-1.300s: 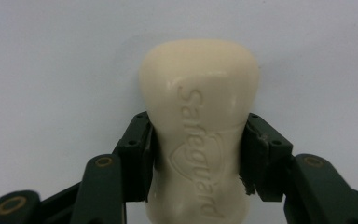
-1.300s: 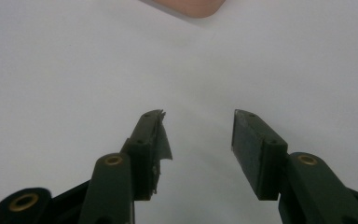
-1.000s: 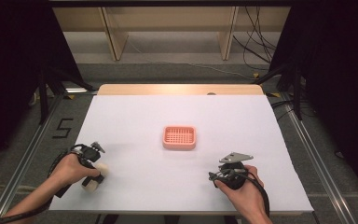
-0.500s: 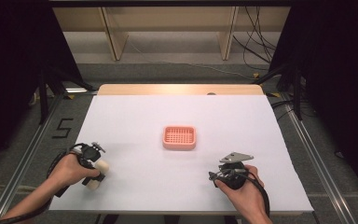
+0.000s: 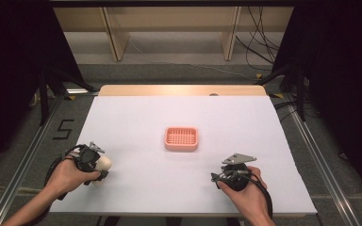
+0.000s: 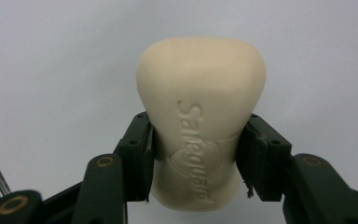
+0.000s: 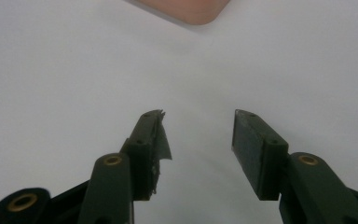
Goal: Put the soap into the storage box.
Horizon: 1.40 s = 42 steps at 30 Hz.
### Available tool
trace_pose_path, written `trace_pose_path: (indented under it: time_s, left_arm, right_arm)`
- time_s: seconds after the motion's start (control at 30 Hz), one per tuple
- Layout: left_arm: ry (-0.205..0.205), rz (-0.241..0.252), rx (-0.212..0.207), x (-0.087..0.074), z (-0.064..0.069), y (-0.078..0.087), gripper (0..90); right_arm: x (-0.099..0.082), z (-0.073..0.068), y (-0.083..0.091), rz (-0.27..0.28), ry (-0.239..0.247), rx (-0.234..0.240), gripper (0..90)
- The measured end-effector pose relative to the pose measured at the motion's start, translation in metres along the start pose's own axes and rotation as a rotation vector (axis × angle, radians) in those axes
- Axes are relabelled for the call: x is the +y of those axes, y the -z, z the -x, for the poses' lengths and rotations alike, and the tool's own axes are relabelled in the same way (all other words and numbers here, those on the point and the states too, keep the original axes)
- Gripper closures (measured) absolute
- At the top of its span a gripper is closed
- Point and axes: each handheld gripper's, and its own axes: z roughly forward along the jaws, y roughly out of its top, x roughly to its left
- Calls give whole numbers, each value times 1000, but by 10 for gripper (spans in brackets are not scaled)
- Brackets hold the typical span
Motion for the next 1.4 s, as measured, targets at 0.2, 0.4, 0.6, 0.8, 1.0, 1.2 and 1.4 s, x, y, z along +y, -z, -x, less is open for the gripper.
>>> trace_pose_path:
  time_s: [0.2, 0.4, 0.6, 0.8, 1.0, 1.2, 1.4]
  left_arm:
    - [-25, 88, 1, -1, 7, 1, 495]
    - [-44, 123, -3, 1, 9, 3, 495]
    - [-58, 160, 6, 5, 11, 4, 495]
    - [-75, 195, -1, 9, 13, 4, 495]
    - [-81, 212, -5, 17, 15, 3, 495]
    - [-104, 228, -7, 25, 17, 1, 495]
    - [-113, 236, -2, 31, 18, 0, 495]
  right_arm:
    - [0, 0, 0, 5, 3, -1, 533]
    - [0, 0, 1, 14, 6, -5, 534]
    - [0, 0, 1, 21, 1, -5, 534]
    - [1, 0, 2, 23, -2, -7, 533]
    - [-1, 1, 3, 30, 1, -14, 533]
    - [-3, 2, 7, 34, -9, -22, 534]
    - [-6, 3, 11, 42, -19, -33, 534]
